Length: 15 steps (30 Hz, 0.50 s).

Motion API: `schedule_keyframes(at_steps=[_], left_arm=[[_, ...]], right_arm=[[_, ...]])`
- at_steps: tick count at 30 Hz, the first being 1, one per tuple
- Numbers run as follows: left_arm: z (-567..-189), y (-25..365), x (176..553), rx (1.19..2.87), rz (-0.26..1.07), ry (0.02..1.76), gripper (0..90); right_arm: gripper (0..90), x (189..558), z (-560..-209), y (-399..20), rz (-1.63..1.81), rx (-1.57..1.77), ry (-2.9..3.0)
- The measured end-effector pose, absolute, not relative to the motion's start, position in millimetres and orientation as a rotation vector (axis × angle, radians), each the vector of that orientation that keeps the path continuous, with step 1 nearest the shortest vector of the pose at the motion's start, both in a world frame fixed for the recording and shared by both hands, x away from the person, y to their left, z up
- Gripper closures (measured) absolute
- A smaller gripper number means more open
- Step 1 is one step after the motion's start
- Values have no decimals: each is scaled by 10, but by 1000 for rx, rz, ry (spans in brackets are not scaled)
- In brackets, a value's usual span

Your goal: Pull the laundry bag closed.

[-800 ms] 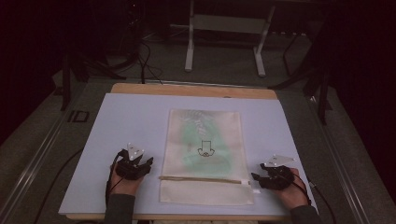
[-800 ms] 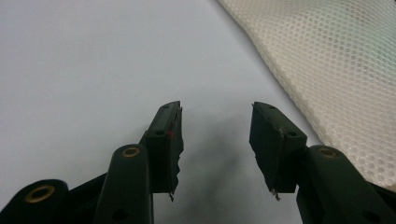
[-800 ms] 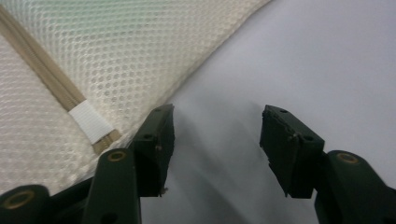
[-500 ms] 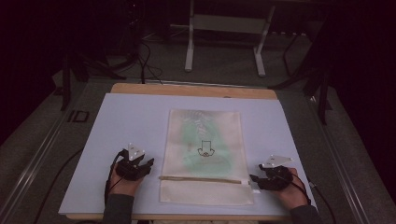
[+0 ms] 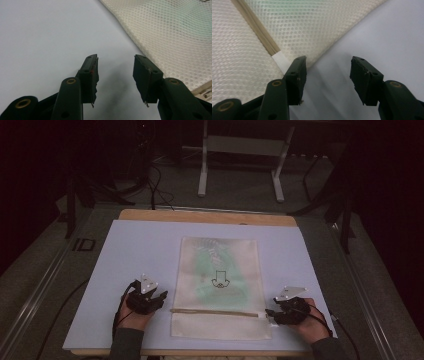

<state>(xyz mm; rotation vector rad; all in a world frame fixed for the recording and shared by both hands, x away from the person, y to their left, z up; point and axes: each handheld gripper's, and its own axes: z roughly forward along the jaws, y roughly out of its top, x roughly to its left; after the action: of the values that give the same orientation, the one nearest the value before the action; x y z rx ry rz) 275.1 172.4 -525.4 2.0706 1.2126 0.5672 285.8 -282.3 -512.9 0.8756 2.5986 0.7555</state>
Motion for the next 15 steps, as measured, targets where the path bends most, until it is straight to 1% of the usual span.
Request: schedule_keyframes(at_steps=[15], left_arm=[[-5252, 1713, 2743, 2076, 547, 1179, 548]], right_arm=[[481, 2863, -5022, -2533, 683, 711, 2692]])
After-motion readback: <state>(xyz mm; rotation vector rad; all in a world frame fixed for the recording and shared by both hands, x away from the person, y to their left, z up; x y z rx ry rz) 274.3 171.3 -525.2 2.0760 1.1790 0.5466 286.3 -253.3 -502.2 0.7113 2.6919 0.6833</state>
